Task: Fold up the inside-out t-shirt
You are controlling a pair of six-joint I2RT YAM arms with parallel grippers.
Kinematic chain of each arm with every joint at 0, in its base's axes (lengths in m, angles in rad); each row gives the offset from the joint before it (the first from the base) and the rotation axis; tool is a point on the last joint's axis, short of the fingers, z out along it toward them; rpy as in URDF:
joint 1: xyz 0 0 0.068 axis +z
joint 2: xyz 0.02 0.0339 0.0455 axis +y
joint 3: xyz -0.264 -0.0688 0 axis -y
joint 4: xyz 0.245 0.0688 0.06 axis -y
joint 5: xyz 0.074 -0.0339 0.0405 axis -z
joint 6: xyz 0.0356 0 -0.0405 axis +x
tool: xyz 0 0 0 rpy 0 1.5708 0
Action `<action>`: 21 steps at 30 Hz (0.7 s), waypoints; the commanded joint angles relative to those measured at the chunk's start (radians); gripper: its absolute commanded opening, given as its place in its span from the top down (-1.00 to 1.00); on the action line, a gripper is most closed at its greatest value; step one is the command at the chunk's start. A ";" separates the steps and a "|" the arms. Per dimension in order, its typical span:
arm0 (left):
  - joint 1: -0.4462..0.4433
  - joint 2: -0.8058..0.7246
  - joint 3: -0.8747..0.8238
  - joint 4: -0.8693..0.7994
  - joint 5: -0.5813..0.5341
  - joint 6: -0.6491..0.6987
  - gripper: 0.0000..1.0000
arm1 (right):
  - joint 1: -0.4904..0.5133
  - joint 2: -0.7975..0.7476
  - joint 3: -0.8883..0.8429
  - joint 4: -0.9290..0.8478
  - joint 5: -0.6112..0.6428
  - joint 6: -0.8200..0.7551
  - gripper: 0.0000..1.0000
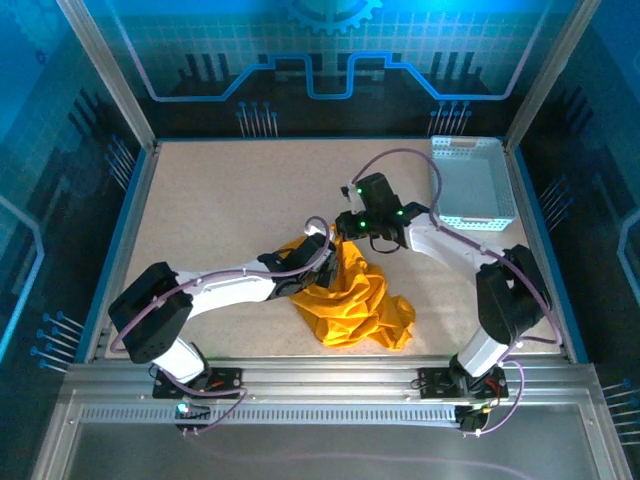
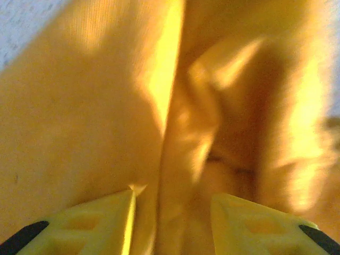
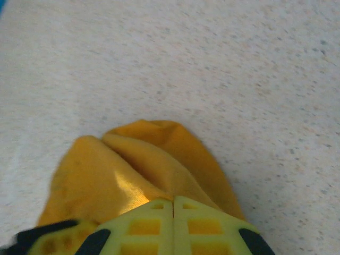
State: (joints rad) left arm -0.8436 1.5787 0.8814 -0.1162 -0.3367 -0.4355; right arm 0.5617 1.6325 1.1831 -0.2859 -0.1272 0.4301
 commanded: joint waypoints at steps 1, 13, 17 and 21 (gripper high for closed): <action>0.005 -0.002 -0.008 -0.025 -0.038 0.037 0.16 | 0.004 -0.040 0.032 0.027 -0.066 0.027 1.00; 0.015 0.050 0.038 -0.057 -0.126 0.025 0.29 | 0.025 -0.059 0.036 0.001 -0.053 0.028 1.00; 0.015 0.056 0.056 -0.068 -0.124 0.022 0.65 | 0.026 -0.069 0.021 -0.010 -0.012 0.018 1.00; 0.015 -0.038 0.031 -0.066 -0.083 0.005 0.94 | 0.023 -0.052 0.019 -0.034 0.039 -0.017 1.00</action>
State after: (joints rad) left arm -0.8352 1.6180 0.9089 -0.1566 -0.4290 -0.4160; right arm 0.5816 1.5948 1.1931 -0.2977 -0.1375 0.4404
